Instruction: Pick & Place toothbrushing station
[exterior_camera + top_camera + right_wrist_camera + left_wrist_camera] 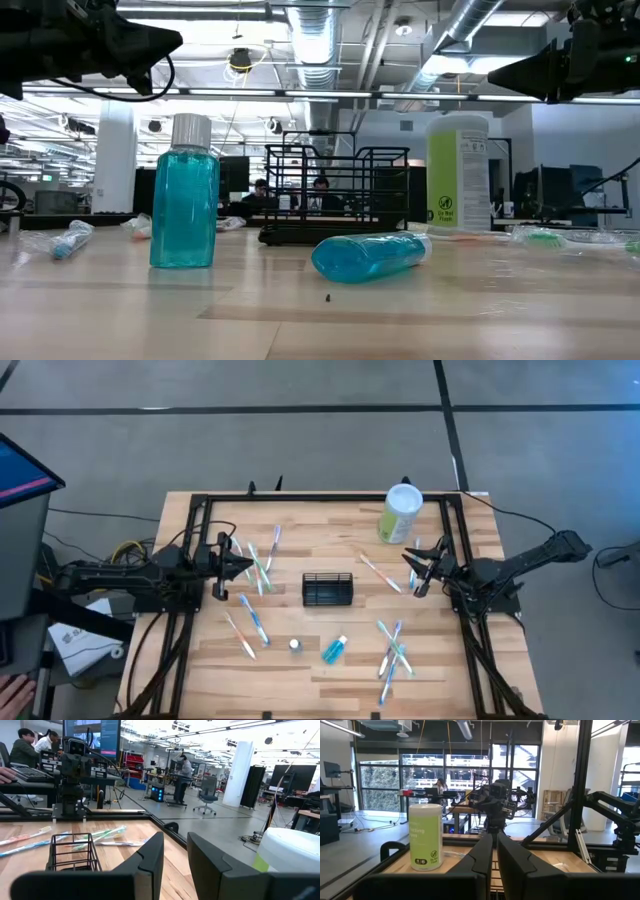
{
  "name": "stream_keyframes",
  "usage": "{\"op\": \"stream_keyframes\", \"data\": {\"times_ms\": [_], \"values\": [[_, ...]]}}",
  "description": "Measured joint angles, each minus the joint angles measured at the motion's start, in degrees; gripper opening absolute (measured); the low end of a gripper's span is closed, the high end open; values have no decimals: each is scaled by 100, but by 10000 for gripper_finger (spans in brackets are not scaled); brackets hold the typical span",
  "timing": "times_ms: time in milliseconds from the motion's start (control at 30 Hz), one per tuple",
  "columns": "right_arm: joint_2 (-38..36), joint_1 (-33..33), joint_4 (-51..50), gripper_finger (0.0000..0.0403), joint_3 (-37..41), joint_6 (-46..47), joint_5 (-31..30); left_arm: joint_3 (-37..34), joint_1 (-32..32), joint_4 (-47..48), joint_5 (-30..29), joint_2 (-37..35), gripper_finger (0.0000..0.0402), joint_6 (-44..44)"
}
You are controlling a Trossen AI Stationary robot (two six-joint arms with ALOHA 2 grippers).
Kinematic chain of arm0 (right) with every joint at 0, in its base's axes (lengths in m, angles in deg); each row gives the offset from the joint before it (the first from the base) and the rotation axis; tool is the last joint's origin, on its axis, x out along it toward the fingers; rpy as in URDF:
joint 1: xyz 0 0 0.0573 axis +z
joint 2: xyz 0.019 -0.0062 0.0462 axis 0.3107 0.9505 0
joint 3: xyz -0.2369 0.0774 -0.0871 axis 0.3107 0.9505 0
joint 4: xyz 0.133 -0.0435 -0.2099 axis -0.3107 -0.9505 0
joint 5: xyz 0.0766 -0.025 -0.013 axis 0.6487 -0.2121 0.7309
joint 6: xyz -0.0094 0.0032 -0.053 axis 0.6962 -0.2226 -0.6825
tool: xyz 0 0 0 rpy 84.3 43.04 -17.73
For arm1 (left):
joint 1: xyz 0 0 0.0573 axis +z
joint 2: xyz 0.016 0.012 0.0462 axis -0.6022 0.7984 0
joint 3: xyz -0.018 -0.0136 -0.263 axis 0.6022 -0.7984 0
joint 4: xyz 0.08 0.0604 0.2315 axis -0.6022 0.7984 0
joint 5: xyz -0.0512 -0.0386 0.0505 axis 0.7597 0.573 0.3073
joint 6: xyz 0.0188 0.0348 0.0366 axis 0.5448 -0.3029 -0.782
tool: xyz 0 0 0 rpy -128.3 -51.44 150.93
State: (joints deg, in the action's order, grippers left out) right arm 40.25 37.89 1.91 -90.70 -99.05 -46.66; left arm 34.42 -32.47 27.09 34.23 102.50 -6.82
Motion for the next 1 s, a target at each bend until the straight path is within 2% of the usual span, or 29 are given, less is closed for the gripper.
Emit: {"op": "stream_keyframes", "data": {"times_ms": [300, 433, 733, 900, 1000], "values": [[0, -6, -23, 77, 0, 173, 0, 0, 2, -12, -3, 20, 21, 250], [0, -67, -85, 77, 0, 511, 0, 0, 2, -36, -262, 221, 21, 479], [0, -240, -585, 77, 0, 968, 1, 383, 2, -5, -1176, 1379, 26, 1013], [0, -238, -610, 77, 0, 1058, 2, 827, 169, 416, -1922, 2124, 59, 1373], [0, -238, -652, 77, 0, 1056, 2, 1014, 415, 597, -1977, 2503, 84, 1750]]}}
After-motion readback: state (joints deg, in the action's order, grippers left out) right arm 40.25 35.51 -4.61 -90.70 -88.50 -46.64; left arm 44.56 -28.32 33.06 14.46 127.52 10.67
